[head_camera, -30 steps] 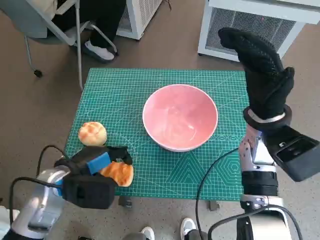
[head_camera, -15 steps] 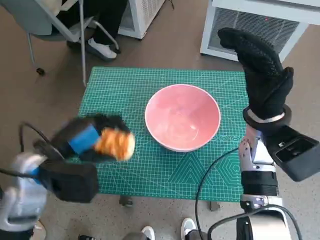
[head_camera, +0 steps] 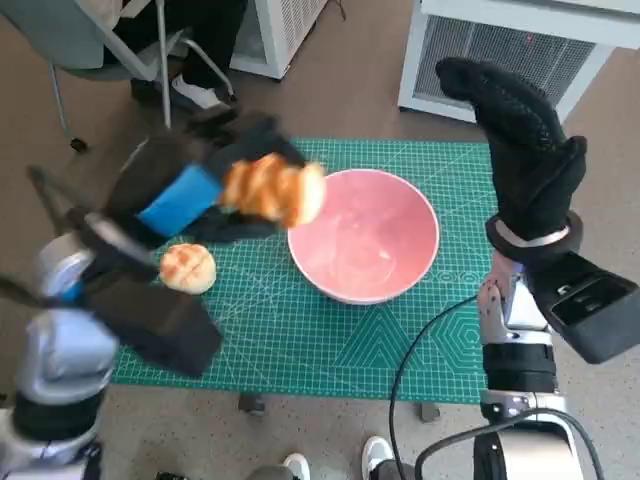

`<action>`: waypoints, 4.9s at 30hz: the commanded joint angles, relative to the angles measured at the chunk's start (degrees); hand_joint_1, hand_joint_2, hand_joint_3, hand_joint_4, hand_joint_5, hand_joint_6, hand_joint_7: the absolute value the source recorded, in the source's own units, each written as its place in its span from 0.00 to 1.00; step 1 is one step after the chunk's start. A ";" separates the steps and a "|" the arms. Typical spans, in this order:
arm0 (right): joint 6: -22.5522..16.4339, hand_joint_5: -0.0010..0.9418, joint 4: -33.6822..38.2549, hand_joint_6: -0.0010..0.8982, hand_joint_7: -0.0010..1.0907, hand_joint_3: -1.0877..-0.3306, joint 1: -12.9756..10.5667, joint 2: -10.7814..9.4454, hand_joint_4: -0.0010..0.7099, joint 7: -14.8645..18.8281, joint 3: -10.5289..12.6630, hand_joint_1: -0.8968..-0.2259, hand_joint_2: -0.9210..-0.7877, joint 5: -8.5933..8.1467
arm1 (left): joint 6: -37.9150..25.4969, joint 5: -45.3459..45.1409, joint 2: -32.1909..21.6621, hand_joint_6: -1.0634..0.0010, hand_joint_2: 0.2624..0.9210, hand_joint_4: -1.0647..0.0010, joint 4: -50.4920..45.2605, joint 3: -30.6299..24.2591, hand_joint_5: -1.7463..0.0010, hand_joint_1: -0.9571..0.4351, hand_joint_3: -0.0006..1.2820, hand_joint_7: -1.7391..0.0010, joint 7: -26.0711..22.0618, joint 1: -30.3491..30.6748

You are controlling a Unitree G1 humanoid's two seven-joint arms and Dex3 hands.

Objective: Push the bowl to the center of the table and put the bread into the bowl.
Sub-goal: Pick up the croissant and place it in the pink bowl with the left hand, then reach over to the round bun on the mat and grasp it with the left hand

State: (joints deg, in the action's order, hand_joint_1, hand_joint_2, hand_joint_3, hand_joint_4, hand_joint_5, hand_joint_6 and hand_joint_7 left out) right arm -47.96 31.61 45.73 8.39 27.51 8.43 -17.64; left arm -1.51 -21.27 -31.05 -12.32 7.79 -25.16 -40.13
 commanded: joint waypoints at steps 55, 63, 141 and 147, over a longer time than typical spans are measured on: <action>2.57 0.53 -6.94 0.00 0.53 0.31 -5.22 -0.07 0.00 -4.63 -1.50 0.57 0.00 3.03 | 2.64 3.05 -3.08 0.71 0.92 0.93 14.12 1.35 1.00 0.53 0.00 1.00 -15.26 -3.20; 2.19 0.53 -6.54 0.00 0.53 0.31 -5.08 -0.06 0.00 -4.52 -1.57 0.57 0.00 2.82 | 3.10 6.80 -10.69 0.71 0.92 0.92 11.02 -6.23 1.00 0.53 0.00 1.00 -15.84 3.98; 2.25 0.50 -4.05 0.00 0.50 0.33 -3.36 0.16 0.00 -0.07 -1.39 0.53 0.00 0.16 | 5.40 -9.37 -10.71 0.44 0.99 0.34 48.73 10.37 0.34 0.68 0.06 0.31 -5.54 5.36; 1.85 0.49 -3.46 0.00 0.50 0.33 -3.36 0.19 0.00 -0.03 -1.30 0.53 0.00 0.34 | 5.04 -7.00 -12.65 0.40 1.00 0.35 42.17 6.88 0.31 0.69 0.05 0.35 -6.13 5.64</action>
State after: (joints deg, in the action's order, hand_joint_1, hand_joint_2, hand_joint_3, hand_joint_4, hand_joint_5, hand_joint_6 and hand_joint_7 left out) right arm -46.28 27.56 43.66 8.64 27.59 6.96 -17.79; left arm 3.79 -29.93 -42.16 33.68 16.60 -30.52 -35.00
